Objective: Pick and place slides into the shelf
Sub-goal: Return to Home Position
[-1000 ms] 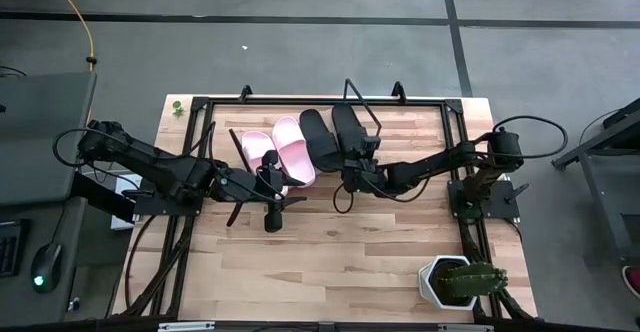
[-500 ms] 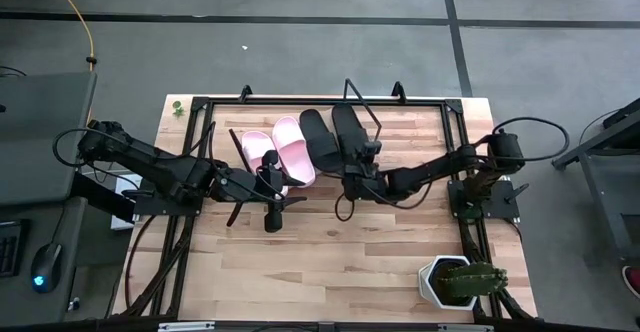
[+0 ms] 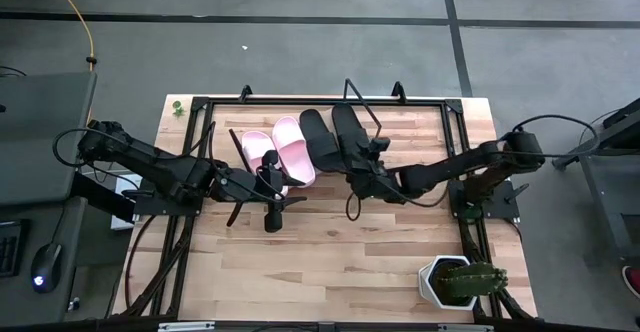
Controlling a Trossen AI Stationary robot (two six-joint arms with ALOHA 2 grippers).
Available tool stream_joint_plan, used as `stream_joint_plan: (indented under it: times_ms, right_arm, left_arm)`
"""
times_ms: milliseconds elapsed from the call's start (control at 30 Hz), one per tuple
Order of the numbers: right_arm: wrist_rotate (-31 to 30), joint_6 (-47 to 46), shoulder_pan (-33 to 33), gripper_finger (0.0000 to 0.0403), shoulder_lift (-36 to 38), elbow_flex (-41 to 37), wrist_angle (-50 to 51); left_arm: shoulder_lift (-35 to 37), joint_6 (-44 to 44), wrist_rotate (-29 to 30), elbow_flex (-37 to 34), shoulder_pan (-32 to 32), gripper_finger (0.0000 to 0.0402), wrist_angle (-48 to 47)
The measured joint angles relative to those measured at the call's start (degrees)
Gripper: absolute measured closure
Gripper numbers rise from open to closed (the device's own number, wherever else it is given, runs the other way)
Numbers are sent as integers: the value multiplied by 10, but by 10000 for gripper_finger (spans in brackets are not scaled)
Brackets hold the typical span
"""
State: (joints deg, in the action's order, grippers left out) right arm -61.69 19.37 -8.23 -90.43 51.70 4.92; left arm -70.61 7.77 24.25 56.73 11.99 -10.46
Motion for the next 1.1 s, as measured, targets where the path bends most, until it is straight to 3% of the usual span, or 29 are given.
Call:
stream_joint_plan:
  times_ms: [833, 1100]
  right_arm:
    - [22, -84, -153, 245, 178, 0, 4]
    - [23, -91, -200, 245, 226, 0, 4]
  left_arm:
    - [2, -27, 0, 0, 0, 252, -6]
    - [54, -13, 0, 0, 0, 252, -74]
